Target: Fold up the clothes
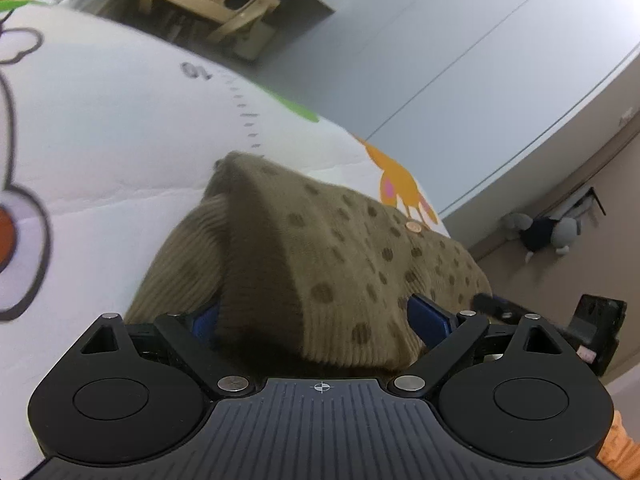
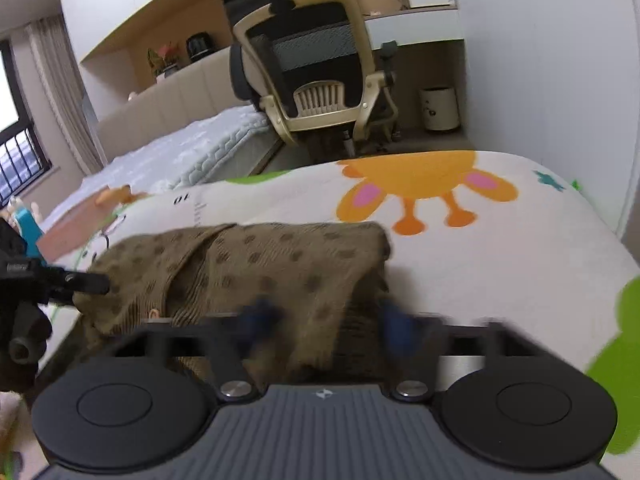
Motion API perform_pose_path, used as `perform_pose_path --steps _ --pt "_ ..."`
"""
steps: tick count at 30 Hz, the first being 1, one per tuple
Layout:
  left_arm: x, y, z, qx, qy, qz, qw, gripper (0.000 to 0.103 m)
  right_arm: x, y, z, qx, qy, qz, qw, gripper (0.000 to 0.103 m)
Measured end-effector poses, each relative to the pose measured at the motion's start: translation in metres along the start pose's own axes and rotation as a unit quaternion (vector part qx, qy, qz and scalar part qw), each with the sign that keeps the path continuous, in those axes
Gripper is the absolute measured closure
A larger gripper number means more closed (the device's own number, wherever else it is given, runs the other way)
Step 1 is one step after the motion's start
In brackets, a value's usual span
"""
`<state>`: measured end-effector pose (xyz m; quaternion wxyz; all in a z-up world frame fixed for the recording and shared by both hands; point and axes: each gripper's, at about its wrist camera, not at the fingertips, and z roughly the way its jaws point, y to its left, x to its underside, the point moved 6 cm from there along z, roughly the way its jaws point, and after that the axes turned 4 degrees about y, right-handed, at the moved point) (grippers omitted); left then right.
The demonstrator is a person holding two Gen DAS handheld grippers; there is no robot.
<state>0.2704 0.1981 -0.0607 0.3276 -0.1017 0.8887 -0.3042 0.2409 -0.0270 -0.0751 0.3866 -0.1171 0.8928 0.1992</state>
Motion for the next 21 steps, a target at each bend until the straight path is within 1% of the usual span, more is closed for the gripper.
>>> perform_pose_path --steps 1,2,3,4,5,8,10,12,13,14,15,16,17,18,19,20,21 --pt "-0.002 -0.002 0.002 -0.017 -0.001 0.009 0.9998 0.055 0.0 0.004 0.005 0.002 0.0 -0.007 1.0 0.076" --pt "-0.003 -0.004 0.002 -0.032 -0.001 0.017 0.9993 0.065 -0.001 0.009 0.006 0.009 -0.004 -0.016 1.0 0.081" --pt "-0.003 -0.008 -0.005 -0.035 -0.006 0.027 0.999 0.068 -0.002 0.014 0.002 0.013 -0.008 -0.027 1.0 0.084" --pt "-0.003 -0.012 -0.012 -0.037 -0.012 0.037 0.9986 0.075 -0.003 0.019 -0.005 0.013 -0.011 -0.038 0.999 0.089" --pt "-0.002 -0.018 -0.023 -0.032 -0.019 0.047 0.9982 0.078 -0.002 0.024 -0.016 0.011 -0.016 -0.047 0.999 0.091" --pt "0.013 -0.035 -0.06 0.001 -0.033 0.066 0.9973 0.078 0.003 0.037 -0.057 0.0 -0.032 -0.067 0.997 0.091" --pt "0.029 -0.045 -0.077 0.007 -0.034 0.076 0.9965 0.078 0.015 0.048 -0.084 -0.007 -0.037 -0.08 0.996 0.091" --pt "0.053 -0.047 -0.085 0.011 -0.023 0.079 0.9966 0.078 0.03 0.055 -0.101 -0.014 -0.034 -0.083 0.996 0.091" --pt "0.066 -0.047 -0.089 0.012 -0.017 0.08 0.9966 0.076 0.039 0.056 -0.107 -0.018 -0.028 -0.08 0.996 0.091" --pt "0.078 -0.048 -0.093 0.014 -0.011 0.082 0.9965 0.069 0.05 0.056 -0.108 -0.02 -0.016 -0.077 0.997 0.086" --pt "0.09 -0.045 -0.092 0.015 -0.001 0.076 0.997 0.063 0.063 0.055 -0.106 -0.019 0.005 -0.074 0.997 0.078" --pt "0.098 -0.04 -0.091 0.02 0.009 0.065 0.9977 0.049 0.074 0.052 -0.103 -0.013 0.023 -0.073 0.997 0.056" --pt "0.106 -0.034 -0.091 0.024 0.019 0.053 0.9981 0.04 0.085 0.048 -0.101 -0.004 0.039 -0.072 0.997 0.04" --pt "0.114 -0.028 -0.091 0.029 0.029 0.041 0.9983 0.038 0.092 0.044 -0.101 0.0 0.047 -0.069 0.997 0.039" --pt "0.121 -0.022 -0.091 0.034 0.038 0.029 0.9983 0.035 0.096 0.039 -0.102 0.002 0.051 -0.065 0.997 0.039" --pt "0.118 -0.018 -0.097 0.033 0.033 0.024 0.9986 0.024 0.096 0.035 -0.105 0.0 0.05 -0.057 0.997 0.038" --pt "0.113 -0.015 -0.102 0.033 0.025 0.02 0.9989 0.019 0.09 0.03 -0.109 -0.004 0.042 -0.045 0.998 0.036"
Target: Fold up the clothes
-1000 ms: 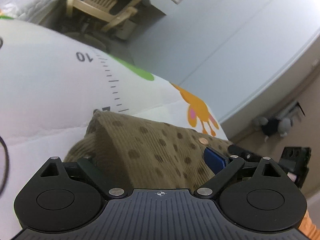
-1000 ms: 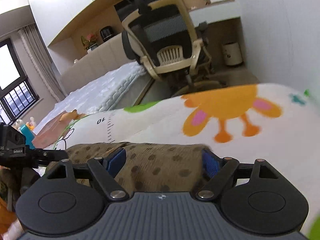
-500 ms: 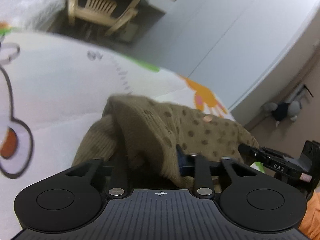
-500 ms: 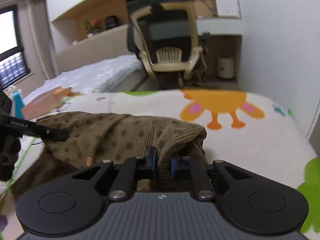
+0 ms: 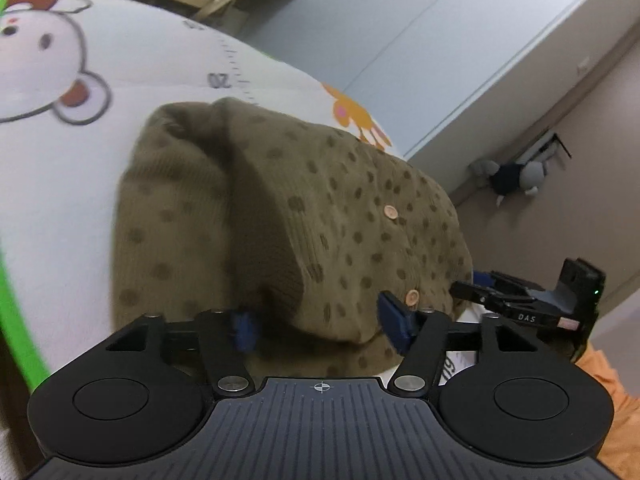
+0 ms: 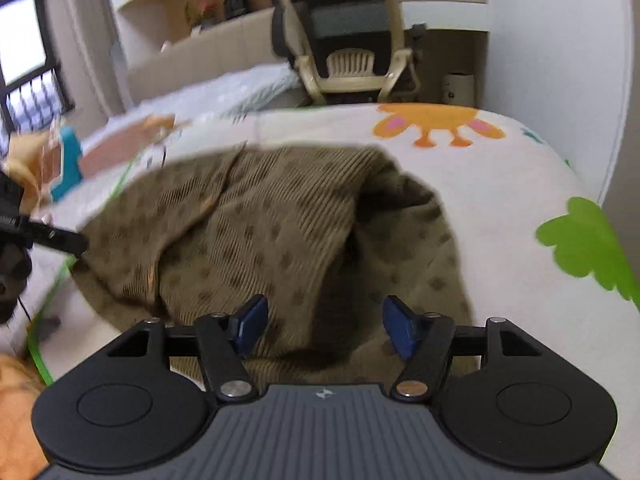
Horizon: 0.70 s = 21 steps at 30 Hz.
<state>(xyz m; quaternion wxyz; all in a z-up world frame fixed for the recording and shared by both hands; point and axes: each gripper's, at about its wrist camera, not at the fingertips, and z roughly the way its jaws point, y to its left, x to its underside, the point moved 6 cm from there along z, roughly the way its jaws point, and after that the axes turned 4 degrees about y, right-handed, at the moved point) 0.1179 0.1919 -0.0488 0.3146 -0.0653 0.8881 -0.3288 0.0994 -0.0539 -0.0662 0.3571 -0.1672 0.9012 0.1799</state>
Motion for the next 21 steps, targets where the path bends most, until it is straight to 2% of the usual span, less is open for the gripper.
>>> perform_pose_path --steps 1,2,5,8,11,12,14,16,18,19,21 --pt "-0.008 0.003 -0.007 0.003 -0.014 -0.004 0.9999 0.011 -0.007 -0.006 -0.005 -0.004 -0.011 0.013 1.0 0.029" --pt "-0.017 0.005 -0.013 0.011 -0.028 -0.01 0.9995 0.009 -0.016 -0.012 -0.007 -0.013 -0.022 0.03 0.999 0.024" --pt "-0.049 0.014 -0.012 0.033 -0.054 -0.041 0.9972 0.008 -0.047 -0.031 -0.002 -0.055 -0.049 0.096 0.993 0.019" --pt "-0.072 0.022 0.02 0.047 -0.037 -0.073 0.9956 0.007 -0.072 -0.05 0.036 -0.114 -0.038 0.182 0.976 0.019" --pt "-0.087 0.034 0.061 0.068 0.001 -0.106 0.992 0.007 -0.08 -0.054 0.088 -0.161 0.016 0.237 0.958 0.019" --pt "-0.093 0.038 0.074 0.076 0.013 -0.119 0.9899 0.007 -0.085 -0.054 0.103 -0.165 0.027 0.238 0.957 0.019" --pt "-0.111 0.042 0.09 0.071 0.011 -0.126 0.9894 0.006 -0.1 -0.053 0.129 -0.165 0.035 0.23 0.959 0.019" --pt "-0.14 0.038 0.093 0.061 -0.016 -0.098 0.9932 0.006 -0.126 -0.054 0.144 -0.15 0.006 0.203 0.968 0.019" --pt "-0.162 0.033 0.09 0.039 -0.044 -0.07 0.9958 0.006 -0.144 -0.052 0.148 -0.125 -0.027 0.169 0.977 0.019" --pt "-0.166 0.029 0.089 0.02 -0.046 -0.048 0.9976 0.006 -0.15 -0.052 0.15 -0.109 -0.035 0.154 0.981 0.019" --pt "-0.167 0.021 0.085 -0.018 -0.038 0.0 0.9991 0.006 -0.152 -0.053 0.152 -0.076 -0.027 0.132 0.988 0.019"
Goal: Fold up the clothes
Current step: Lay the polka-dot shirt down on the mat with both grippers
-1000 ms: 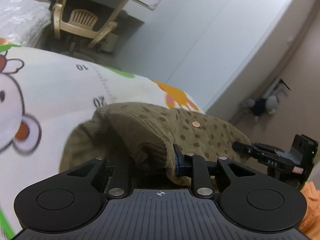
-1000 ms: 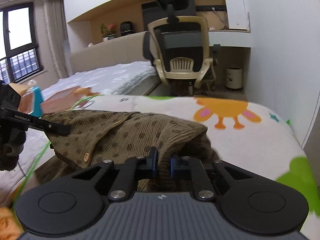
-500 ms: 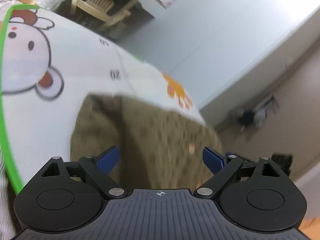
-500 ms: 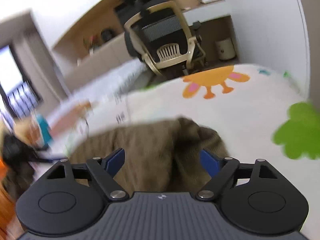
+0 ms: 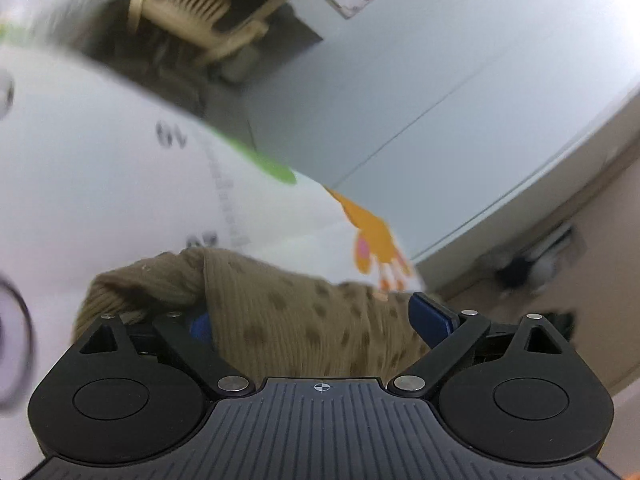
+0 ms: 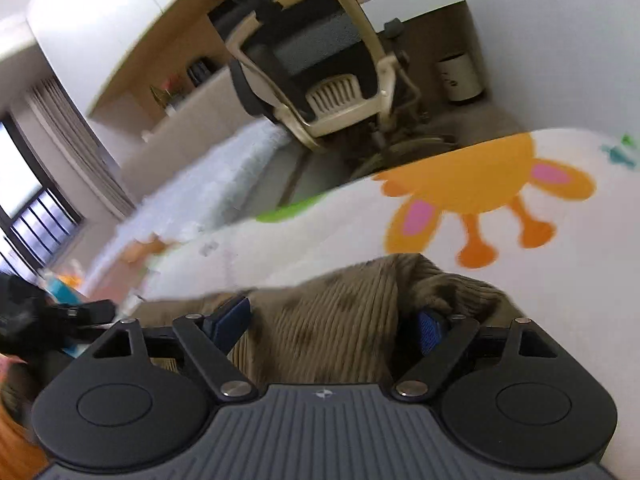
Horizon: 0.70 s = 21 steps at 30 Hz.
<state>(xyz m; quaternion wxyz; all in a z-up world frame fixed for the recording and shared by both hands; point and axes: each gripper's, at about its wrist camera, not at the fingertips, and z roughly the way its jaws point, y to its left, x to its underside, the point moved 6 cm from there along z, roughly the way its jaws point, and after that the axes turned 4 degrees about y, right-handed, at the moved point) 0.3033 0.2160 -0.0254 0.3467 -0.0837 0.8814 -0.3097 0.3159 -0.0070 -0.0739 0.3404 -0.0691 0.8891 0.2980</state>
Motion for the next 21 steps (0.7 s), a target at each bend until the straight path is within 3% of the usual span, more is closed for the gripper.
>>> perform_pose_path --steps 3,4,7,10,12,14,17,21 --pt "0.014 -0.01 -0.017 -0.044 0.017 0.077 0.9959 0.006 0.009 -0.002 -0.019 0.061 0.003 -0.059 0.996 0.017" --pt "0.02 -0.013 -0.026 -0.051 0.016 0.101 0.9934 0.005 0.013 -0.001 -0.031 0.085 -0.005 -0.087 0.993 0.012" --pt "0.026 -0.031 -0.052 -0.028 -0.017 0.141 0.9894 0.003 0.019 0.012 -0.063 0.142 -0.039 -0.158 0.976 0.002" --pt "0.022 -0.053 -0.039 0.022 -0.042 0.151 0.9874 0.0 0.017 0.044 -0.062 0.122 -0.066 -0.198 0.97 0.0" --pt "0.025 -0.055 -0.012 0.024 -0.031 0.141 0.9892 0.0 0.018 0.068 -0.045 0.094 -0.069 -0.218 0.969 0.0" --pt "0.041 -0.044 0.007 0.006 -0.02 0.13 0.9912 0.0 0.026 0.077 -0.013 0.084 -0.043 -0.22 0.971 0.0" --pt "0.067 -0.028 0.034 -0.022 -0.004 0.114 0.9932 0.0 0.047 0.067 0.029 0.107 0.008 -0.203 0.973 0.0" --pt "0.085 -0.036 0.035 -0.062 -0.017 0.165 0.9842 0.0 0.048 0.062 0.021 0.094 0.026 -0.165 0.981 0.0"
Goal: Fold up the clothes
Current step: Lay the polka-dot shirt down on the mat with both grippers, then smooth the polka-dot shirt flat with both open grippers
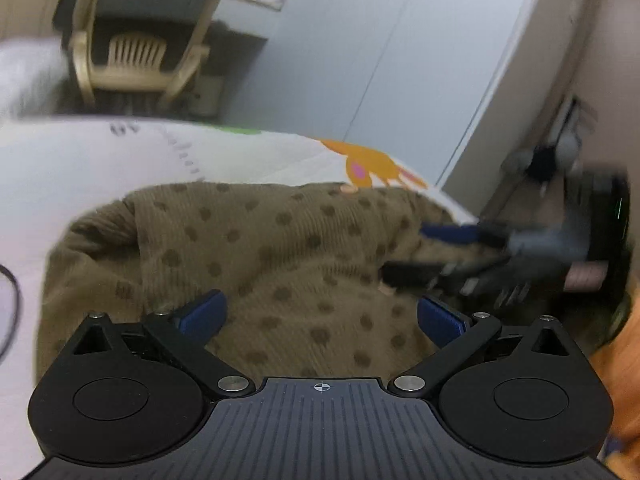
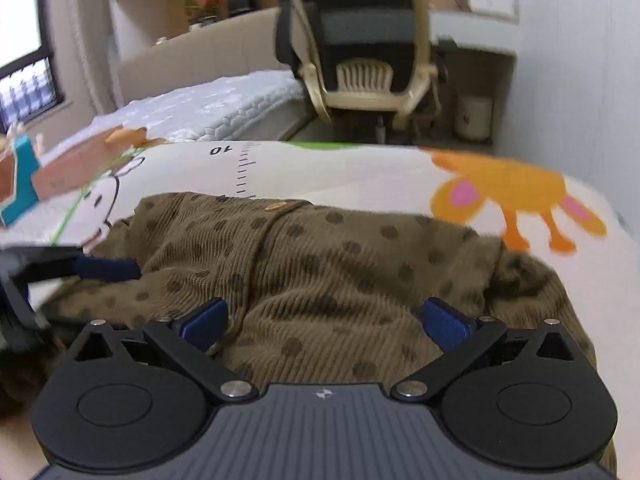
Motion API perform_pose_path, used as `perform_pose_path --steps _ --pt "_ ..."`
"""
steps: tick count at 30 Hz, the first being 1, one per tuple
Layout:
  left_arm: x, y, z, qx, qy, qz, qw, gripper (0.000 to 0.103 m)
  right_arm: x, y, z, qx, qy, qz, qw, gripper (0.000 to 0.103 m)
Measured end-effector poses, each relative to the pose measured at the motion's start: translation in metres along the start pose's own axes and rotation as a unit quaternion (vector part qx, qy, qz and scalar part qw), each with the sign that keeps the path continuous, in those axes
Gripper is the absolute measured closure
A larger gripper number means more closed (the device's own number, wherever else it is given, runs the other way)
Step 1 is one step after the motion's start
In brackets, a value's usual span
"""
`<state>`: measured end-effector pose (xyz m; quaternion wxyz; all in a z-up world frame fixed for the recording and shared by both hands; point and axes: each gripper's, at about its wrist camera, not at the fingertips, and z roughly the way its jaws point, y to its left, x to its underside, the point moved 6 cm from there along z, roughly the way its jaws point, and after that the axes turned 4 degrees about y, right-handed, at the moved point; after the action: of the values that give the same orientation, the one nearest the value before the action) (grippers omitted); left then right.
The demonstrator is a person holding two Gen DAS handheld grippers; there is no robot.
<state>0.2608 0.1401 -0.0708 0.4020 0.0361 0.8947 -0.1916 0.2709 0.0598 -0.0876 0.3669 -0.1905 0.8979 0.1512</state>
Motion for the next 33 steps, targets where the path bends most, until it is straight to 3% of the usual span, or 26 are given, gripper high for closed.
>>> perform_pose_path --steps 5,8,15,20,22,26,28,30,33 --pt "0.001 0.0 0.0 -0.008 -0.001 0.001 1.0 0.0 0.012 0.001 -0.031 -0.009 0.02 0.022 1.0 0.0" --pt "0.001 0.002 -0.002 -0.009 -0.002 0.003 1.0 0.0 0.038 0.007 -0.032 0.04 0.043 -0.014 0.998 0.0" --pt "0.002 0.001 -0.006 -0.006 -0.001 0.0 1.0 0.0 0.054 0.01 -0.03 0.055 -0.002 -0.001 0.998 0.0" --pt "0.01 -0.009 -0.016 -0.006 0.024 0.043 0.9988 0.0 0.055 0.001 -0.036 0.03 -0.006 0.003 1.0 0.0" --pt "0.01 -0.008 -0.028 -0.007 0.023 0.036 0.9991 0.0 0.055 0.0 -0.036 0.023 -0.006 0.002 1.0 0.0" --pt "0.006 -0.007 -0.066 0.029 -0.02 -0.032 0.9989 0.0 0.054 0.0 -0.036 0.022 -0.008 0.002 1.0 0.0" --pt "0.012 -0.014 -0.078 0.056 -0.034 -0.036 0.9972 0.0 0.054 0.001 -0.035 0.022 -0.009 0.003 1.0 0.0" --pt "0.021 -0.02 -0.078 0.038 -0.022 -0.027 0.9986 0.0 0.056 0.002 -0.035 0.03 -0.007 -0.002 1.0 0.0" --pt "0.04 -0.02 -0.061 -0.05 0.032 -0.006 0.9982 0.0 0.06 0.01 -0.037 0.05 0.0 -0.018 0.999 0.0"
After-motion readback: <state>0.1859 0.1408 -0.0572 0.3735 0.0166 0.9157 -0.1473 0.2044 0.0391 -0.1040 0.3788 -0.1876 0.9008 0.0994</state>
